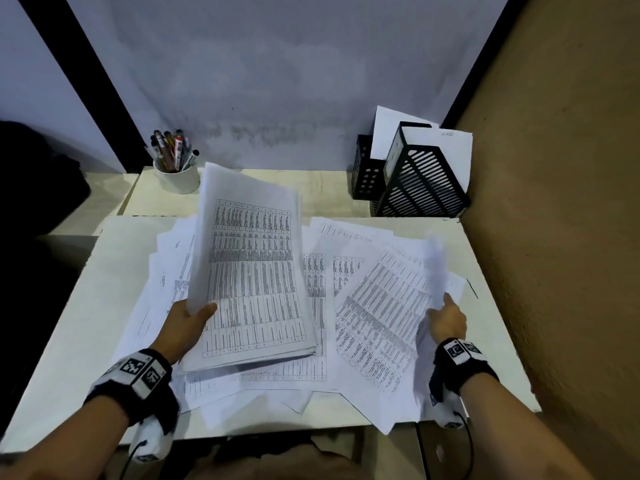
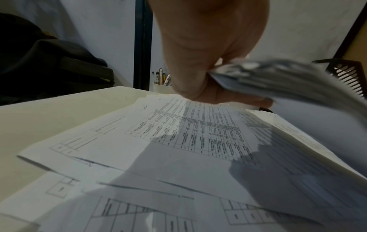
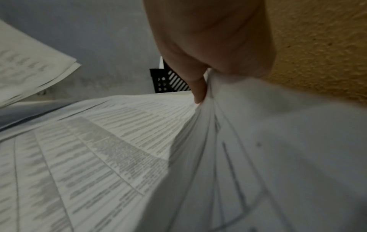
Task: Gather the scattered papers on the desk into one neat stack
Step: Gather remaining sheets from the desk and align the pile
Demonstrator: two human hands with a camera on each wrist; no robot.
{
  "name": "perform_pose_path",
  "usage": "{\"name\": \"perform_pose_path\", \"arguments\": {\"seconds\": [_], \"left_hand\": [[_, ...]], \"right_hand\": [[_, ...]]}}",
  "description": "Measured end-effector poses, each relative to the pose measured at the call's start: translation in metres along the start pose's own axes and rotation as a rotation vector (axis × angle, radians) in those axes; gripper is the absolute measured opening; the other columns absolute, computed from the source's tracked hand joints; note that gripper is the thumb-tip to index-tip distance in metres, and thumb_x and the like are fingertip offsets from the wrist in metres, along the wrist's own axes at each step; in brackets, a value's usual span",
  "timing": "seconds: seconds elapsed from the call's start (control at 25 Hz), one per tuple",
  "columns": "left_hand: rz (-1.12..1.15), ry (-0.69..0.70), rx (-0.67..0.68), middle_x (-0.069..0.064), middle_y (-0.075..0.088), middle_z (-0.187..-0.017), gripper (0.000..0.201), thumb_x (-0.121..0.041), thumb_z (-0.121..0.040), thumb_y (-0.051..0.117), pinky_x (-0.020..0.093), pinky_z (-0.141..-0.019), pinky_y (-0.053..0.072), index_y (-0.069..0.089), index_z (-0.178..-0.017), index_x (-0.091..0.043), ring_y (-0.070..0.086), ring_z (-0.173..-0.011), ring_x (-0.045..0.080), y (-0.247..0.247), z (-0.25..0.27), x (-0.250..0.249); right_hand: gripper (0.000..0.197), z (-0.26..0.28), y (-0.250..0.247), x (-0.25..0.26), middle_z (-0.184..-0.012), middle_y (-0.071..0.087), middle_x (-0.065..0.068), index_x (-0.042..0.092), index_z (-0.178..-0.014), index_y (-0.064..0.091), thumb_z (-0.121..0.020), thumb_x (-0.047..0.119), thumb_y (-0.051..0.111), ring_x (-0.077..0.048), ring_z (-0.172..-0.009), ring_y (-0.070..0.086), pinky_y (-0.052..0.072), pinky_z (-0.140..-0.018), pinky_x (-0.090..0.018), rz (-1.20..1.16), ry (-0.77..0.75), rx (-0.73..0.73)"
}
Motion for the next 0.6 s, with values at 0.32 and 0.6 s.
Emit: {"name": "perform_pose_path", "arguments": {"seconds": [0.32,0.6], "left_hand": [[0.002,0.032,0.021,0.006,0.035,-0.051,0.034,-0.019,-0.090,0.055,0.024,-0.051,0.026,0.040,-0.061,-0.010,0.032,-0.048,0.015,0.002,0.005,-0.009],[0.021,0.053,0.027,0.005,0.033,-0.050,0.035,-0.018,-0.090,0.056,0.023,-0.049,0.024,0.038,-0.060,-0.012,0.030,-0.046,0.015,0.000,0.007,-0.017]], "right_hand": [[0.036,0.009,-0.019,0.019,-0.123,0.060,-0.025,-0.003,-0.119,0.057,-0.088,0.014,0.059,-0.038,-0.109,0.058,0.046,-0.088,-0.035,-0.061,-0.006,0.067],[0.028,0.022,-0.073,0.051,-0.116,0.062,-0.027,-0.003,-0.116,0.059,-0.091,0.007,0.050,-0.039,-0.104,0.058,0.041,-0.078,-0.030,-0.083,-0.169,-0.102]]}}
Point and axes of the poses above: each hand's wrist, its own z-axis away from the middle knuckle, its own y-axis out of the palm, x = y × z, the point moved 8 cm from there along -z, towards the middle knuckle
